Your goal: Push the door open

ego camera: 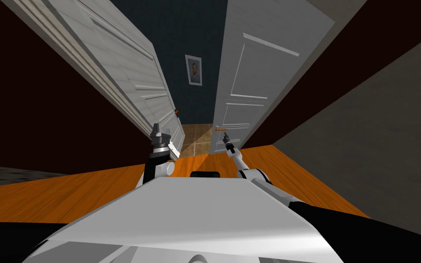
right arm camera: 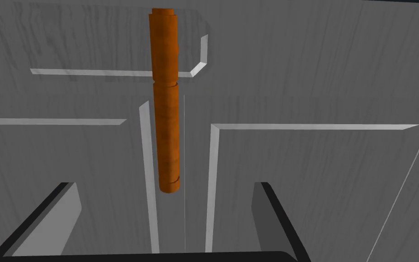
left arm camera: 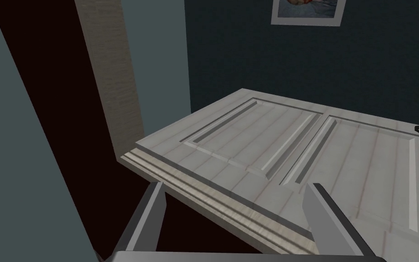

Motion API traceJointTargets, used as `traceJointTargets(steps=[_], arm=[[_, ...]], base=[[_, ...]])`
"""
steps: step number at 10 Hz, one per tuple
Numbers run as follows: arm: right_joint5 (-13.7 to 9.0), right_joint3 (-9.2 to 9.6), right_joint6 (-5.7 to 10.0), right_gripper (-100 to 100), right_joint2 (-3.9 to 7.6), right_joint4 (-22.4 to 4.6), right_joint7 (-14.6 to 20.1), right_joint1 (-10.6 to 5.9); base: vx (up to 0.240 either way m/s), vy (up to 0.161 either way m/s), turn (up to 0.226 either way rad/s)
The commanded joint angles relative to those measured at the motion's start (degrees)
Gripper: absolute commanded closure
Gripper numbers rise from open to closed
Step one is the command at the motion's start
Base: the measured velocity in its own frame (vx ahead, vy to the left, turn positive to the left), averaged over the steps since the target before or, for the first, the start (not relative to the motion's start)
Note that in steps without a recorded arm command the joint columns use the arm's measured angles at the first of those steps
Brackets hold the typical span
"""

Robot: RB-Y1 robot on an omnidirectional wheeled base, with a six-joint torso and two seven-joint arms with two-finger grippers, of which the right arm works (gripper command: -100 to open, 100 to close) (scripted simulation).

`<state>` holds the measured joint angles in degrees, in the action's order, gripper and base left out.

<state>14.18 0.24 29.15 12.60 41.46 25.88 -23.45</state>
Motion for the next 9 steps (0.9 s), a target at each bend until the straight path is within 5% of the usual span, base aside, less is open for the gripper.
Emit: traceJointTargets(steps=[1, 8, 9], arm=[[-0.1, -0.17, 0.07, -100, -0.08, -0.2, -0.2, -0.05], [-0.6, -1.0, 0.26, -100, -0.48, -0.7, -1.3, -0.08], [-0.6, -1.0, 0.26, 100, -0.48, -0.7, -1.3, -0.08]], base=[[0.179, 0.017, 0.026], [0.191, 0.021, 0.025], [-0.013, -0.003, -0.005]])
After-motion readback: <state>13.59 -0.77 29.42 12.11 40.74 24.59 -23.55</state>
